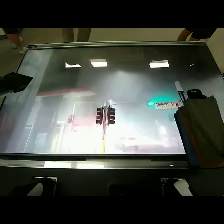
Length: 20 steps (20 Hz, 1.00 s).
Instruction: Fold the shirts.
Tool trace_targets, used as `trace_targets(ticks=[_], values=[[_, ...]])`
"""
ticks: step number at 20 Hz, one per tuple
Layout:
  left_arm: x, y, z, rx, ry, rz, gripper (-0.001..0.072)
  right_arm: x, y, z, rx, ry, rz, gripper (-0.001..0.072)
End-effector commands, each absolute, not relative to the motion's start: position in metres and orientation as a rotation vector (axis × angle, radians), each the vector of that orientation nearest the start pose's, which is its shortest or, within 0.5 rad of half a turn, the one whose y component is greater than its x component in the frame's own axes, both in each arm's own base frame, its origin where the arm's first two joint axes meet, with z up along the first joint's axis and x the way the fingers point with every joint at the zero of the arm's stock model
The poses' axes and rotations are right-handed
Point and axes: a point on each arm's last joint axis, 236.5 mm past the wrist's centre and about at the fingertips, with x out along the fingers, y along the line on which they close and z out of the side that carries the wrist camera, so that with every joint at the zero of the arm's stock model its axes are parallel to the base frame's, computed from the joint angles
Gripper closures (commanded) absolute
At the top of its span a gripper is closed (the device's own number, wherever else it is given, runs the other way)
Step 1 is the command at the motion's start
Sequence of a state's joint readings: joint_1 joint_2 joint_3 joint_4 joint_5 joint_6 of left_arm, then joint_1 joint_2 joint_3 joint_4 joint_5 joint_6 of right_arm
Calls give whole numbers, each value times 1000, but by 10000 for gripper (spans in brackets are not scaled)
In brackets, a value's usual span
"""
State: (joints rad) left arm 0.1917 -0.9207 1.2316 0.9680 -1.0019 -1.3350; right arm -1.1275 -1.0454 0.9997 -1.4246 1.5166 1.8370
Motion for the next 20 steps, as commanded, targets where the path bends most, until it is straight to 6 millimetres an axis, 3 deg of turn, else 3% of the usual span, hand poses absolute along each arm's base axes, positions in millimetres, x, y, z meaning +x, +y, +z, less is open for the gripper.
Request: trace_targets(ticks=[1, 3, 4, 5, 6, 8, 10, 11, 12, 13, 14, 15, 16, 17, 19, 20], values=[[392, -40, 232, -318, 586, -265, 671, 124, -189, 20, 1235, 1338, -945, 669], [392, -39, 232, -317, 586, -264, 671, 111, -174, 7, 1242, 1426, -927, 653], [392, -39, 232, -317, 587, -264, 671, 111, -174, 6, 1236, 1429, -927, 491], [392, -39, 232, -317, 587, -265, 671, 112, -182, 7, 1212, 1404, -940, 175], [392, -40, 232, -317, 586, -265, 671, 113, -189, 14, 1171, 1394, -931, 14], [392, -39, 238, -313, 574, -266, 671, 118, -221, 47, 1060, 1302, -982, 14], [395, -37, 262, -299, 511, -262, 671, 151, -275, 112, 910, 1016, -1012, 21], [400, -34, 283, -291, 446, -251, 673, 186, -297, 161, 821, 813, -955, 23], [405, -30, 308, -281, 373, -240, 674, 226, -304, 215, 708, 634, -854, 24], [410, -27, 327, -255, 320, -228, 675, 263, -296, 260, 600, 510, -742, 24], [417, -26, 336, -199, 306, -214, 676, 300, -273, 295, 510, 427, -623, 24], [428, -24, 331, -127, 345, -187, 676, 335, -238, 317, 439, 383, -504, 25], [438, -19, 311, -61, 432, -136, 676, 368, -195, 323, 392, 377, -384, 25], [444, -9, 282, 25, 554, -65, 675, 393, -151, 315, 361, 421, -278, 26], [443, 10, 206, 156, 836, 75, 637, 424, -60, 260, 351, 644, -138, 26], [432, 6, 166, 119, 987, 91, 336, 429, -21, 220, 339, 793, -99, 26]])
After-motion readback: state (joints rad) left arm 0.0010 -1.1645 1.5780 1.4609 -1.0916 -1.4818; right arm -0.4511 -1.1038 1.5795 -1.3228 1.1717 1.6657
